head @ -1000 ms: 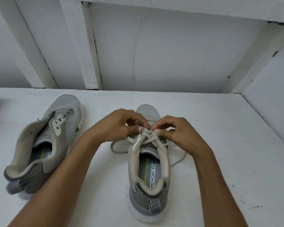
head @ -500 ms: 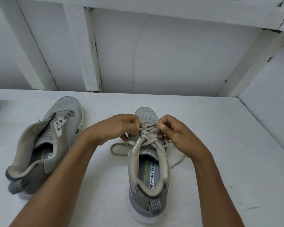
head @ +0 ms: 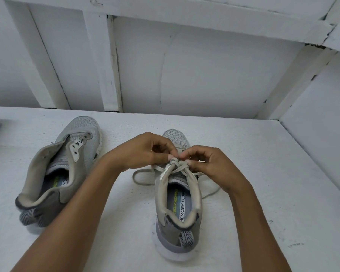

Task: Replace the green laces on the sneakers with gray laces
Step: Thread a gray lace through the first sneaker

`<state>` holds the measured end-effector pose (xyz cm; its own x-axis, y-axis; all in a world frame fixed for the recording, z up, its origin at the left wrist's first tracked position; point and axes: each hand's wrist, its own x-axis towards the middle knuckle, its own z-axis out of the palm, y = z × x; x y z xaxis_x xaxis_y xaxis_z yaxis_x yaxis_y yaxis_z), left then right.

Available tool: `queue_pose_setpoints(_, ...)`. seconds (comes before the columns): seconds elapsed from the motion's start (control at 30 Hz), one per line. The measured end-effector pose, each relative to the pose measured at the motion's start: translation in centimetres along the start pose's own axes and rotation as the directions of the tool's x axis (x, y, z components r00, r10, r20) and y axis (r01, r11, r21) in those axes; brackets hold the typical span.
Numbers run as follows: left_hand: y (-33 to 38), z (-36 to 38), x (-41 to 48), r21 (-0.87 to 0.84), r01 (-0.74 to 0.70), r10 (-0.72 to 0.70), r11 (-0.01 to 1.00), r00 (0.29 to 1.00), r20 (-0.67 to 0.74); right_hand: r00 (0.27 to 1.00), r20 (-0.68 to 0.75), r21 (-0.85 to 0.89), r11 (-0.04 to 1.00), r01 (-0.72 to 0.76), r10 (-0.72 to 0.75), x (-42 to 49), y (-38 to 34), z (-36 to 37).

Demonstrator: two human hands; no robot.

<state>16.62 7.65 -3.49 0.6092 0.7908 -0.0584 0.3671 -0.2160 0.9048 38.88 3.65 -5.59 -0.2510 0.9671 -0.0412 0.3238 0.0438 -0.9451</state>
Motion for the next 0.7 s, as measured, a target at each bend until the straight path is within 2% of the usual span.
queue_pose_setpoints(0.2, -0.62, 0.09, 0.14, 0.182, 0.035, -0.034, 0.983, 0.999, -0.005, 1.0, -0.025, -0.102, 0.995, -0.011, 0.008, 0.17, -0.44, 0.49)
queue_pose_setpoints(0.37, -0.05, 0.17, 0.12, 0.132, 0.004, -0.002, 0.991, 1.0, -0.016, 1.0, -0.012, -0.086, 0.996, -0.022, 0.021, -0.06, -0.51, 0.4)
queue_pose_setpoints(0.53, -0.11, 0.32, 0.13, 0.204, -0.029, 0.031, 0.979, 1.0, -0.006, 1.0, -0.013, -0.13, 0.991, 0.0, -0.001, -0.01, -0.46, 0.45)
queue_pose_setpoints(0.63, -0.21, 0.33, 0.25, 0.301, 0.009, -0.014, 0.954, 1.0, 0.015, 1.0, 0.015, -0.179, 0.984, 0.002, 0.0, -0.05, -0.58, 0.63)
queue_pose_setpoints(0.7, -0.21, 0.07, 0.01, 0.162, 0.079, -0.088, 0.984, 0.995, 0.053, 1.0, 0.031, -0.136, 0.991, 0.005, 0.0, -0.24, -0.82, 0.32)
